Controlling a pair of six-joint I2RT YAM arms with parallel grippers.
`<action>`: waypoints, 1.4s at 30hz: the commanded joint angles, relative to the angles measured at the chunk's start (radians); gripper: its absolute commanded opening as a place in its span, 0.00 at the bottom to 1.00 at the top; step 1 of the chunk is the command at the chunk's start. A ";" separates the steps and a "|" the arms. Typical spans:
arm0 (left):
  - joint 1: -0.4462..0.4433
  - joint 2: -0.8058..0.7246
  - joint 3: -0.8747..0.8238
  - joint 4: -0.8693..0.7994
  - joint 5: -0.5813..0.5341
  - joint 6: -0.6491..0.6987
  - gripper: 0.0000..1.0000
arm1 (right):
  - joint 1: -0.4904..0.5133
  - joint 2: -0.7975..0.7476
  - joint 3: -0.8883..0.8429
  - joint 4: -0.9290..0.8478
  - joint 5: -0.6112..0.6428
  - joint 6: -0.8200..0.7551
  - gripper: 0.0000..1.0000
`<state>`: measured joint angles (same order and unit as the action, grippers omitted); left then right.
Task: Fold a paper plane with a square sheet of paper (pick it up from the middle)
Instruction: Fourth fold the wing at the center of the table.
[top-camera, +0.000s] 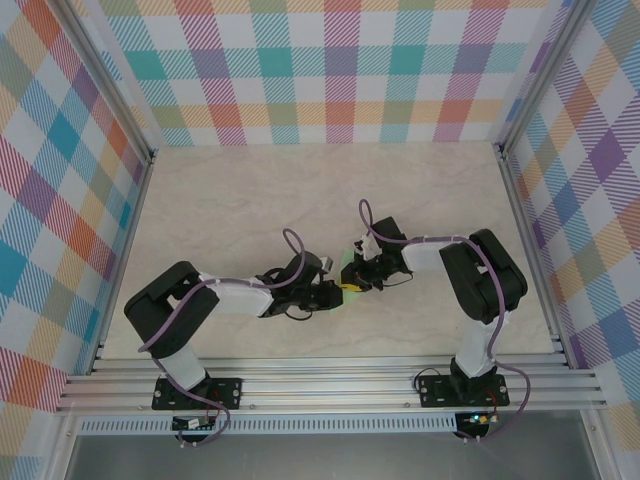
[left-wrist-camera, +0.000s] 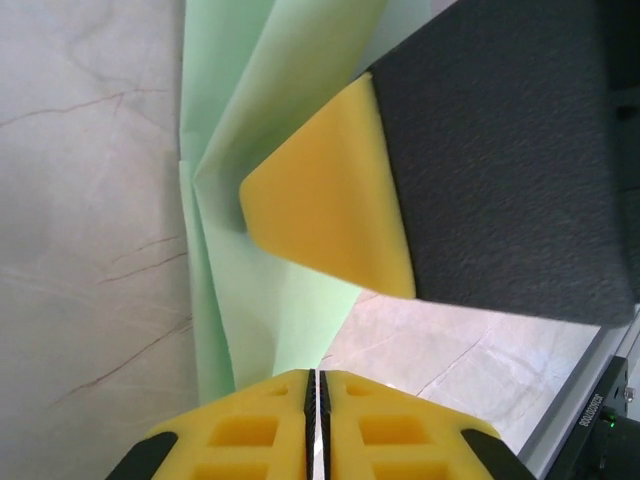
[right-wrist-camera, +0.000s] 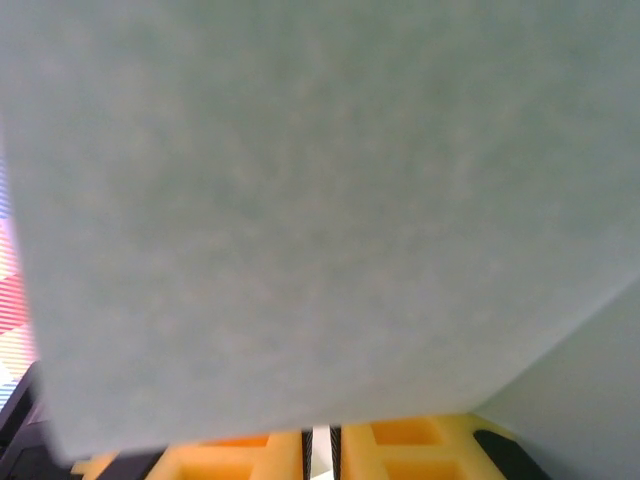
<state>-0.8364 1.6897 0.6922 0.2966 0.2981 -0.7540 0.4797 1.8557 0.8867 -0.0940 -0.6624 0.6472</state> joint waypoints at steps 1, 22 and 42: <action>-0.006 0.008 -0.051 0.061 0.015 -0.027 0.12 | -0.007 0.037 0.003 -0.023 0.073 -0.008 0.15; -0.027 -0.150 -0.216 0.013 -0.049 -0.074 0.14 | -0.007 0.037 0.011 -0.033 0.078 -0.008 0.16; -0.028 -0.023 0.001 -0.032 -0.004 -0.023 0.21 | -0.007 0.042 0.006 -0.036 0.078 -0.010 0.16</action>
<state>-0.8562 1.6547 0.6964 0.2821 0.2794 -0.7849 0.4797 1.8565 0.8902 -0.0982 -0.6624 0.6472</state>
